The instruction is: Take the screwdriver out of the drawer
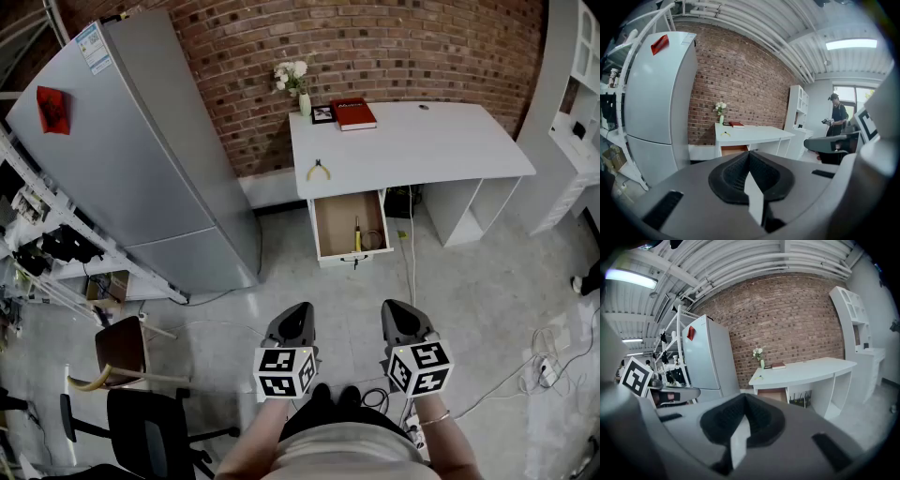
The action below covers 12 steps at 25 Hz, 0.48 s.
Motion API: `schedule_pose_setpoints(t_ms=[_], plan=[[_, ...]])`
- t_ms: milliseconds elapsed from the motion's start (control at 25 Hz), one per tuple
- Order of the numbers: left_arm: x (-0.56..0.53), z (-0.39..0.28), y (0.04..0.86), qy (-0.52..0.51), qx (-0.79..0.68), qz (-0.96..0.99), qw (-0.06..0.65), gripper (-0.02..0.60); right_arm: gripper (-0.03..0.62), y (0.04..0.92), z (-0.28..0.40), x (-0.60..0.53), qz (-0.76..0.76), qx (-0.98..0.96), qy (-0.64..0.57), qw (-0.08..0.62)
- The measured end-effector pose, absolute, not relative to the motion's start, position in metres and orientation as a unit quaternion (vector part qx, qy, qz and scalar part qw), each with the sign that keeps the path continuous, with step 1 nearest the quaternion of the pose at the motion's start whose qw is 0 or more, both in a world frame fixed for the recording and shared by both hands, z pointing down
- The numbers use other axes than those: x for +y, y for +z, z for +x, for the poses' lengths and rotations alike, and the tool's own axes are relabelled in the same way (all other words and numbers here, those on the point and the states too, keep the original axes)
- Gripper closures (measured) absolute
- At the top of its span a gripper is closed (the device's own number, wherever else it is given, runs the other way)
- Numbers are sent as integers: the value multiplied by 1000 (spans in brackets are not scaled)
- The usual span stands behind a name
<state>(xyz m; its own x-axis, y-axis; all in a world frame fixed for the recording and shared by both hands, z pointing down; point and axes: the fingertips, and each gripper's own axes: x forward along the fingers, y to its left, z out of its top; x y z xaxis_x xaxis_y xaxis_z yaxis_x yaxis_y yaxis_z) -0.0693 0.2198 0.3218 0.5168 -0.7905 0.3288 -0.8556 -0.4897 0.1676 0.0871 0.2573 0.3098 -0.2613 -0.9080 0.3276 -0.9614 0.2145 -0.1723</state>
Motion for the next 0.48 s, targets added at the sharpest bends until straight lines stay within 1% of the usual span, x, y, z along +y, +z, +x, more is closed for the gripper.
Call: schedule_pose_setpoints(t_ms=[480], plan=[[230,-63,325,103,-491,850,161,589,592,310,95,259,595,-783,171,61]])
